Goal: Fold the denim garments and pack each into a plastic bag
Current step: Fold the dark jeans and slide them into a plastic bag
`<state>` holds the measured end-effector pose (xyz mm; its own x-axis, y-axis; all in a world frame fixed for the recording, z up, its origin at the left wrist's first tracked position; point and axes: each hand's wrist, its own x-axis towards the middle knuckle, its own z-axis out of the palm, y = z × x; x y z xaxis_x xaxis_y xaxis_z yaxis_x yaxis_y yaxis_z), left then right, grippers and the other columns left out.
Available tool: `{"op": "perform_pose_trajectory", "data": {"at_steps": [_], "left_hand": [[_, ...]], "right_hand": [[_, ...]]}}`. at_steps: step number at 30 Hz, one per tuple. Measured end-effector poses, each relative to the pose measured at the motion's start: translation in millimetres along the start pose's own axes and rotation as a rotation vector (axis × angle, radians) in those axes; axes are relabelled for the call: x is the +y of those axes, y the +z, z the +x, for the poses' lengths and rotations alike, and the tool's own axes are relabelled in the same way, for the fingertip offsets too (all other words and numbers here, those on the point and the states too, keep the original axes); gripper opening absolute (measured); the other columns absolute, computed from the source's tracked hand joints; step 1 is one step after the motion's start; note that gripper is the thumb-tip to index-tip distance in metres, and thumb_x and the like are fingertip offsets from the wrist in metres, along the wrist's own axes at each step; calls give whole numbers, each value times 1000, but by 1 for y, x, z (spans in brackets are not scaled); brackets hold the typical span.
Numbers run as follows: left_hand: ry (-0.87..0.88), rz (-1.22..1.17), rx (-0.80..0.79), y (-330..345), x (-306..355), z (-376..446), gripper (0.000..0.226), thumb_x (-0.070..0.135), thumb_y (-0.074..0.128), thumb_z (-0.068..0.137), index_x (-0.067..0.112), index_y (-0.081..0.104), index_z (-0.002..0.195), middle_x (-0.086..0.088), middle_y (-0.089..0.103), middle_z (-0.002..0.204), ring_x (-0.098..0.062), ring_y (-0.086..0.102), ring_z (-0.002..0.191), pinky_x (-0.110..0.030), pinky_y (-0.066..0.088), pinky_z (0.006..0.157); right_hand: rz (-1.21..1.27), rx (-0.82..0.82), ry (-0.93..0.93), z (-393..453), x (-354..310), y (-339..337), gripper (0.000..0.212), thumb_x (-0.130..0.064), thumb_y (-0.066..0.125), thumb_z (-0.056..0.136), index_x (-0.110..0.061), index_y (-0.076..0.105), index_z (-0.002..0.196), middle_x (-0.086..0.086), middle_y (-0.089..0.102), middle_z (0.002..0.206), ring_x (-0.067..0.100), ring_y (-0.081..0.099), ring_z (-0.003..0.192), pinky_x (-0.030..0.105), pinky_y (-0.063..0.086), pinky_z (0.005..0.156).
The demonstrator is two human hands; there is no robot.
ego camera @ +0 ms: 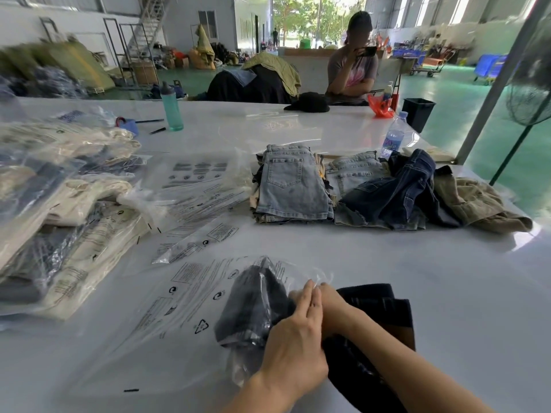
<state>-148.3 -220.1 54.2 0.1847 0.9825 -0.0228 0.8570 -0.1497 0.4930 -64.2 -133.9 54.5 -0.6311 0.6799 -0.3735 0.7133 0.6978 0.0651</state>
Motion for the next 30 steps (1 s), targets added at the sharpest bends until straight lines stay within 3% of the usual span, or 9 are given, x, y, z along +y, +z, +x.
{"op": "perform_pose_trajectory", "data": {"at_steps": [4, 11, 13, 15, 17, 20, 24, 28, 30], "left_hand": [[-58, -40, 26, -2, -12, 0, 85, 3, 42, 76, 19, 9, 152, 13, -7, 159, -14, 55, 117, -19, 42, 97], [-49, -92, 7, 0, -24, -7, 82, 4, 42, 79, 19, 9, 153, 13, -1, 159, -12, 46, 129, -17, 36, 102], [-31, -83, -55, 3, -20, -7, 83, 4, 43, 79, 20, 9, 153, 14, -2, 159, -16, 46, 129, -23, 37, 104], [-44, -52, -126, 7, -21, -5, 88, 1, 45, 78, 24, 5, 153, 17, -5, 158, -21, 46, 129, -29, 39, 105], [-87, -6, -167, 11, -25, -2, 95, -4, 47, 77, 29, -2, 152, 19, -11, 157, -26, 51, 124, -34, 42, 102], [-81, 137, -207, 16, -30, -1, 102, -10, 51, 78, 30, -8, 151, 17, -19, 156, -29, 60, 110, -37, 49, 94], [-26, 237, -251, 15, -36, -1, 77, -7, 44, 87, 32, 20, 148, 12, -13, 157, -34, 62, 103, -43, 50, 89], [0, 282, -299, 6, -33, 3, 63, -10, 41, 85, 25, 35, 138, -5, -1, 156, -41, 61, 97, -48, 48, 87], [-18, 352, -312, 8, -27, 5, 59, -12, 37, 86, 18, 33, 137, -18, -1, 155, -42, 63, 95, -51, 49, 83]], "right_hand": [[145, 92, 36, 14, -16, 16, 19, -23, 40, 96, -18, 43, 114, 9, 57, 102, 28, 52, 110, 41, 36, 101], [245, 5, 126, -12, 12, 54, 121, -80, 51, 52, -24, 5, 150, -4, 33, 139, 23, 36, 129, 50, 27, 107], [198, 68, 148, -13, 14, 57, 105, -78, 49, 56, -23, 24, 142, -1, 46, 126, 21, 46, 116, 38, 33, 97], [201, 365, 142, -10, 8, 59, 61, -62, 43, 68, -22, 52, 113, -2, 59, 103, 20, 55, 97, 25, 30, 77], [336, 548, 108, -9, -1, 60, 45, -52, 38, 67, -20, 60, 90, -2, 64, 86, 21, 60, 84, 20, 26, 65], [459, 390, 133, -11, 1, 64, 52, -65, 50, 64, -25, 57, 97, -8, 65, 90, 15, 62, 88, 19, 32, 70], [543, -4, 396, -44, 53, 62, 101, -88, 58, 52, -25, 43, 130, -8, 58, 125, 14, 55, 116, 29, 41, 93], [860, -50, 256, -73, 59, 53, 56, -61, 66, 76, -30, 52, 120, -11, 61, 112, 8, 59, 108, 23, 46, 89], [808, -81, 180, -78, 40, 48, 85, -70, 61, 58, -34, 40, 133, -9, 57, 119, 7, 54, 114, 28, 43, 98]]}}
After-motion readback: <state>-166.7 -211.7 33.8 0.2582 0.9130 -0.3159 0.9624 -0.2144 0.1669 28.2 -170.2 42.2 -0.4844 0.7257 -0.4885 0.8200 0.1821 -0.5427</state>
